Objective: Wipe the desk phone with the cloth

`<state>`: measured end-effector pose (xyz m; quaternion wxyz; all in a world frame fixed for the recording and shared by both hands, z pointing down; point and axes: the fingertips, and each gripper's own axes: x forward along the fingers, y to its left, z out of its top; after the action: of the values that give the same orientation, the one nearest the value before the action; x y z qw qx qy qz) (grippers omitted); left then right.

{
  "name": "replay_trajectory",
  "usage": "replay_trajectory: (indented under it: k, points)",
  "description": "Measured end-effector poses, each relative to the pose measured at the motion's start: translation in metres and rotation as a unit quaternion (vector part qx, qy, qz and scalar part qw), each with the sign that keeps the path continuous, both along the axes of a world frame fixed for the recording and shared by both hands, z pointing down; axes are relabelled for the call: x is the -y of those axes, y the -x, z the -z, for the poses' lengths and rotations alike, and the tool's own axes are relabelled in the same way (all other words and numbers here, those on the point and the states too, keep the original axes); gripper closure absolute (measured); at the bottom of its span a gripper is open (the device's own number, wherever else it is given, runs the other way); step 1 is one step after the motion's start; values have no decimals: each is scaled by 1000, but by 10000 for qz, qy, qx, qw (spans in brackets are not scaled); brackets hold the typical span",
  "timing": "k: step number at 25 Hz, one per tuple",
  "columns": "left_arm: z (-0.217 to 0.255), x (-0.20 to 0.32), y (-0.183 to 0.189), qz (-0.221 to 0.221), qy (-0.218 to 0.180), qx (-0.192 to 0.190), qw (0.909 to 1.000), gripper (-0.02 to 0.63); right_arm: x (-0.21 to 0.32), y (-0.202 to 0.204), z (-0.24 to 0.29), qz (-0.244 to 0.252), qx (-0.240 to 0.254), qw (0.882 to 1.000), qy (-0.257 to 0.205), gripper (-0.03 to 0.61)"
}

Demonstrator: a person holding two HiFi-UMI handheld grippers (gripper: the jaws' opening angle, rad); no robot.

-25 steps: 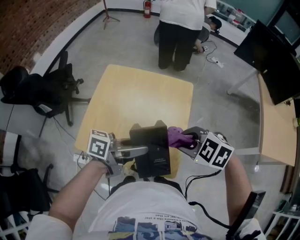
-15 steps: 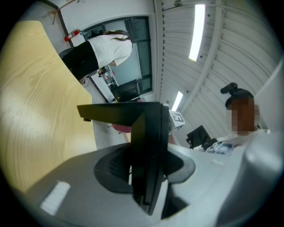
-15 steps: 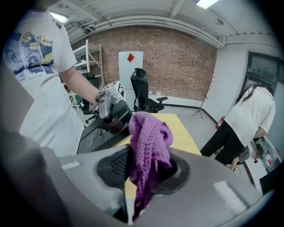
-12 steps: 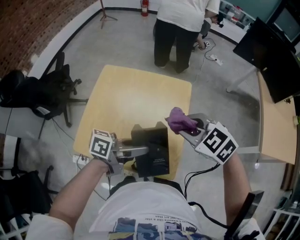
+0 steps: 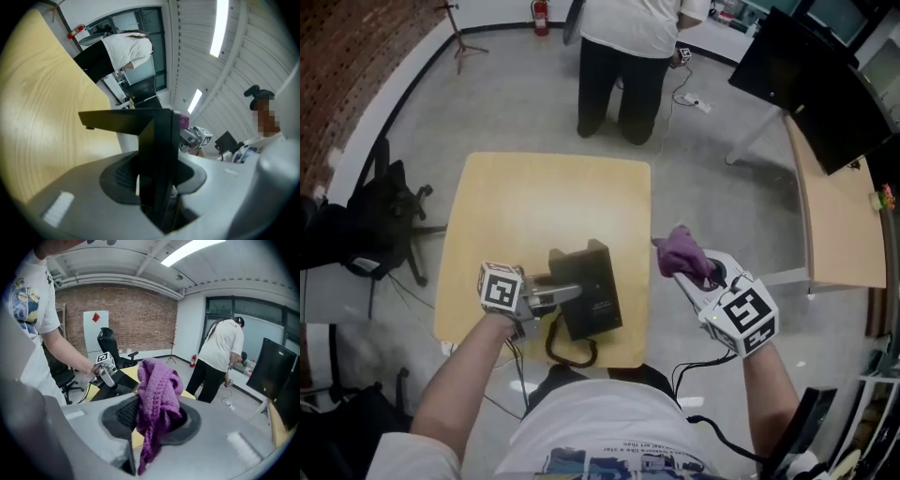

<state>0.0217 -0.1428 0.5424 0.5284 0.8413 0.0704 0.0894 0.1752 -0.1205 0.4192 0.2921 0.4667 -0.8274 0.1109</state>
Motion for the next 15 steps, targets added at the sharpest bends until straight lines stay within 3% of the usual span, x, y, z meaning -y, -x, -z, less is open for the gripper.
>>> replay_trajectory:
  k: [8, 15]
  points:
    - [-58, 26, -10, -918, -228, 535, 9941, 435, -71, -10, -30, -947, 313, 9933, 578, 479]
    - [-77, 38, -21, -1358, 192, 516, 9892, 436, -93, 0, -36, -1154, 386, 9899, 724, 479]
